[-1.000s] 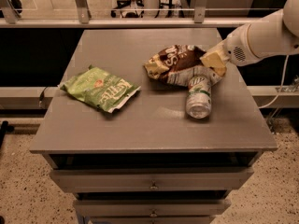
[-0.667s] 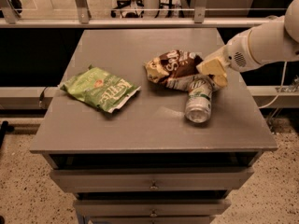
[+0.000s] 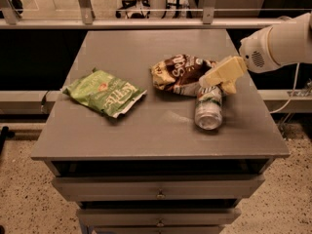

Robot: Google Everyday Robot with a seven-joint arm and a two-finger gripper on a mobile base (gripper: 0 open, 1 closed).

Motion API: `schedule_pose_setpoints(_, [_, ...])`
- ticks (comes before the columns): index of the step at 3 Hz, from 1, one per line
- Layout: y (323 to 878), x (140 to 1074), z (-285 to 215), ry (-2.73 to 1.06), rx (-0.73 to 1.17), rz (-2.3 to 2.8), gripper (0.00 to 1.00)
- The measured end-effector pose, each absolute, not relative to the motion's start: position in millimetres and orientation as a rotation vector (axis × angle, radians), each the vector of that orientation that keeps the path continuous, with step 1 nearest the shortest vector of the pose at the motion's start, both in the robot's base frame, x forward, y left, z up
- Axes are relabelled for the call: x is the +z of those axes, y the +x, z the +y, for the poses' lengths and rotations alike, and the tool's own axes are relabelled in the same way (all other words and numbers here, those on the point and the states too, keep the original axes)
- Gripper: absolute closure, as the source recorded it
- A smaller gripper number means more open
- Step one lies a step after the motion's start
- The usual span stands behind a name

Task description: Move brown chip bag near 7up can

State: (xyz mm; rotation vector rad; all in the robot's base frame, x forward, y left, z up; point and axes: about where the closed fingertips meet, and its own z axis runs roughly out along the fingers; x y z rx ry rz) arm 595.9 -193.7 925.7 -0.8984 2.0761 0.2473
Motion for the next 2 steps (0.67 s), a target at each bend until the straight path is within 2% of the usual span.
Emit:
schedule_pose_setpoints(1, [602.2,948.7,-231.0,-0.821,0.28,1.982,0.0])
schedule_pose_setpoints(2, [576.2,996.9,-336.0,-0.753,0.253,1.798,0.0])
